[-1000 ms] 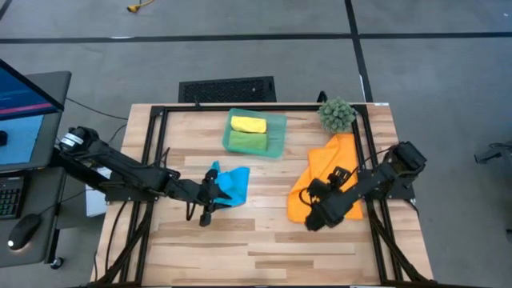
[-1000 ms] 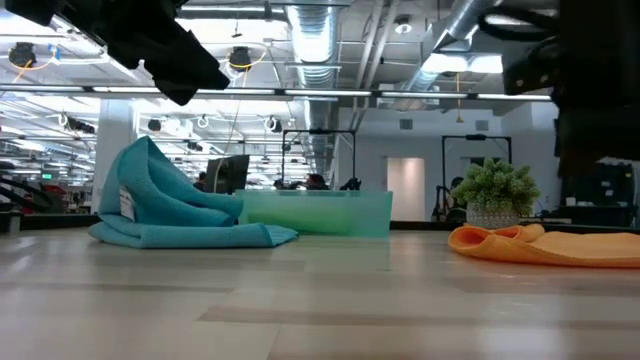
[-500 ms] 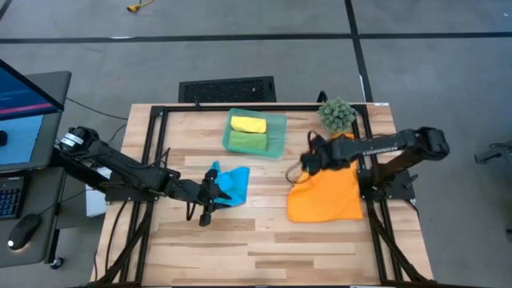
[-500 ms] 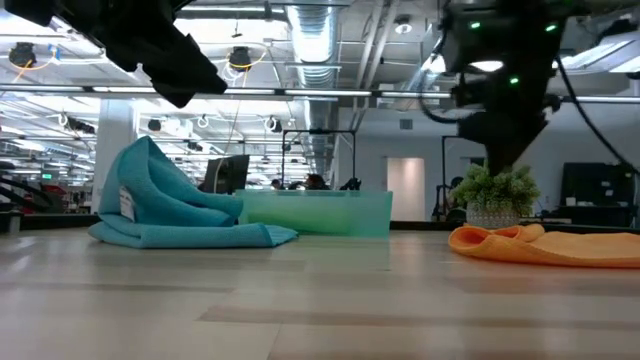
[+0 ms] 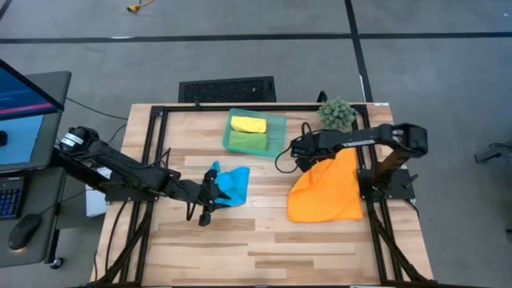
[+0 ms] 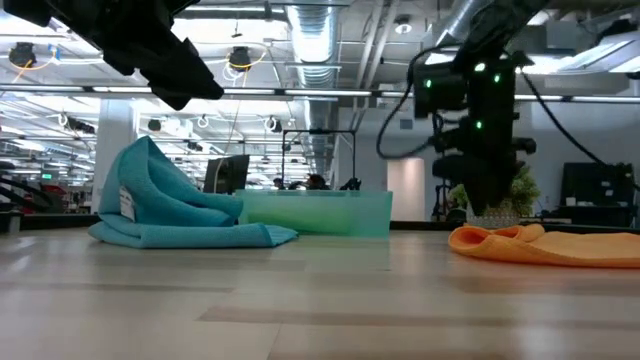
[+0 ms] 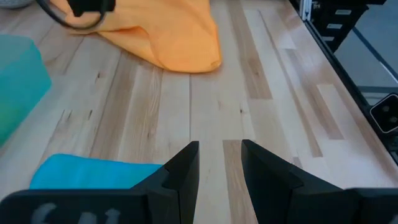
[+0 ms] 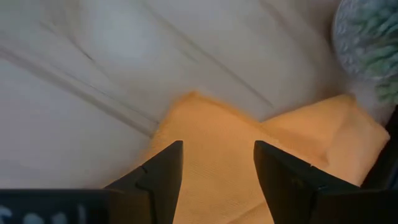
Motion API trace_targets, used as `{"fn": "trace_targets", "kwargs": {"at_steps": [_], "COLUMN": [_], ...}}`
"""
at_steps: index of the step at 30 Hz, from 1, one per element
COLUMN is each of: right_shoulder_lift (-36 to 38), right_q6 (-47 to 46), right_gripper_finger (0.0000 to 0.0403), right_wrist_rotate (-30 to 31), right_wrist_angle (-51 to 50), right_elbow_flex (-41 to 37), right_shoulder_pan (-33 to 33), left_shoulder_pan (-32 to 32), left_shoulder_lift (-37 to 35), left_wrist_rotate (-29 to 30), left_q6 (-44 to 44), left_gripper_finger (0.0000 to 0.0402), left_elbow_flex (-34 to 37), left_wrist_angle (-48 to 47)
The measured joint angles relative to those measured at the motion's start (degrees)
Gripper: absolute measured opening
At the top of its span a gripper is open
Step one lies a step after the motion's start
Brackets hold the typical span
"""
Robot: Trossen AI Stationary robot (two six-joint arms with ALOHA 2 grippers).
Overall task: Roll microfiber towels into tight, uniform cylinder then place into a basket
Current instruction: Roll the orange microfiber cloth
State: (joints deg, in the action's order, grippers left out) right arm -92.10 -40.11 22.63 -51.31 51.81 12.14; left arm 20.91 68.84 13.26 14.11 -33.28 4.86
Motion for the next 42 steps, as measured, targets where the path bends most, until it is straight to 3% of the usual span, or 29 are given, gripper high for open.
{"fn": "trace_targets", "kwargs": {"at_steps": [11,19,31,34,37,42], "right_shoulder_lift": [-10.7,-11.9,-12.0,-12.0,-11.4,-10.1], "right_q6": [0.0,1.7,4.8,6.8,6.7,5.3], "right_gripper_finger": [0.0172,0.0131,0.0097,0.0097,0.0093,0.007], "right_wrist_rotate": [1.3,-0.9,-7.4,-9.5,-6.4,5.5], "right_wrist_angle": [0.4,3.8,31.7,34.6,30.6,24.8], "right_elbow_flex": [0.7,5.2,7.7,8.0,9.6,12.1], "right_shoulder_pan": [-0.9,-9.2,-23.9,-26.0,-27.9,-28.9], "left_shoulder_pan": [0.0,0.0,0.0,0.0,0.0,0.0], "left_shoulder_lift": [0.0,0.0,0.0,0.0,0.2,0.8], "left_wrist_rotate": [0.0,0.0,0.1,0.1,0.1,0.3], "left_q6": [0.0,0.0,0.0,0.0,0.0,-0.1], "left_gripper_finger": [0.011,0.011,0.011,0.011,0.011,0.011], "left_elbow_flex": [0.0,0.0,0.0,0.0,0.0,0.0], "left_wrist_angle": [-0.4,-0.4,-0.4,-0.4,-0.3,0.1]}}
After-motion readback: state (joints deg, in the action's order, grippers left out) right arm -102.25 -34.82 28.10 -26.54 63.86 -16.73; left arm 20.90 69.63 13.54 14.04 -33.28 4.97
